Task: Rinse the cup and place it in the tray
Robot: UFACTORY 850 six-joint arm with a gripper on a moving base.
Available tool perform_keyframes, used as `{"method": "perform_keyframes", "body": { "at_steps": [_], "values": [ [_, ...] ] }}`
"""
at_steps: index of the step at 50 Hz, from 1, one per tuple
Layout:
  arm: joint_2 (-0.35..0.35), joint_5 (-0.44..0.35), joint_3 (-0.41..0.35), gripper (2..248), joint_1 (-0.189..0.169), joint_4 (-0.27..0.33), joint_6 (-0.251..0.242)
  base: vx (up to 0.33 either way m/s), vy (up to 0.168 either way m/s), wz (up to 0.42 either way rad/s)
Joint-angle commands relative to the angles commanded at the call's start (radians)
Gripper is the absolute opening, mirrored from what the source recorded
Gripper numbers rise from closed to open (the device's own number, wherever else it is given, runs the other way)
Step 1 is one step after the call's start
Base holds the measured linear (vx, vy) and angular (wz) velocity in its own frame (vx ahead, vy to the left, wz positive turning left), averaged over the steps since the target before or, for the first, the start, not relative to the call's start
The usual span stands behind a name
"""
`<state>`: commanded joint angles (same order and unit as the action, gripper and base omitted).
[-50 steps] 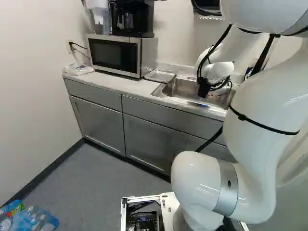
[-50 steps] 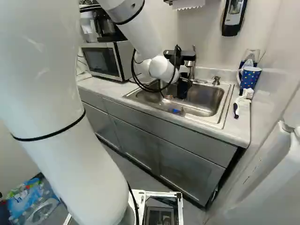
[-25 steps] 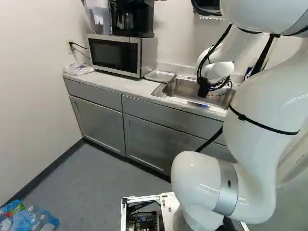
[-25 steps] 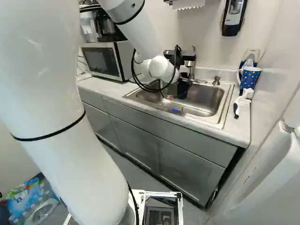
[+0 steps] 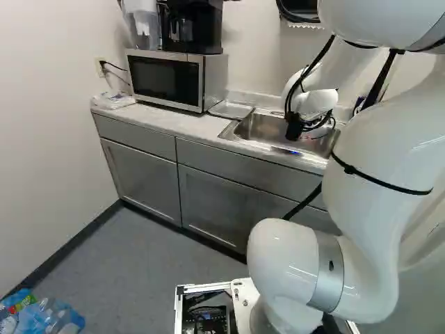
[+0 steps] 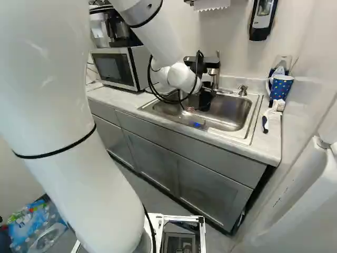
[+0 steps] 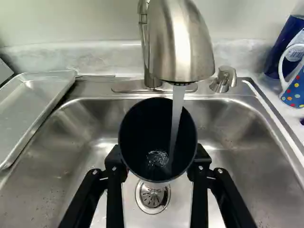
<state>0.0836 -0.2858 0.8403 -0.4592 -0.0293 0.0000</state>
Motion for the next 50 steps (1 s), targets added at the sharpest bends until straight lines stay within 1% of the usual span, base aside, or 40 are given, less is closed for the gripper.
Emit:
{"method": "perform_keyframes", "body": {
  "at_steps": [50],
  "values": [
    [0.004,0.000,0.005,126,-0.005,0.000,0.000,0.000,0.000,0.000]
  ]
}}
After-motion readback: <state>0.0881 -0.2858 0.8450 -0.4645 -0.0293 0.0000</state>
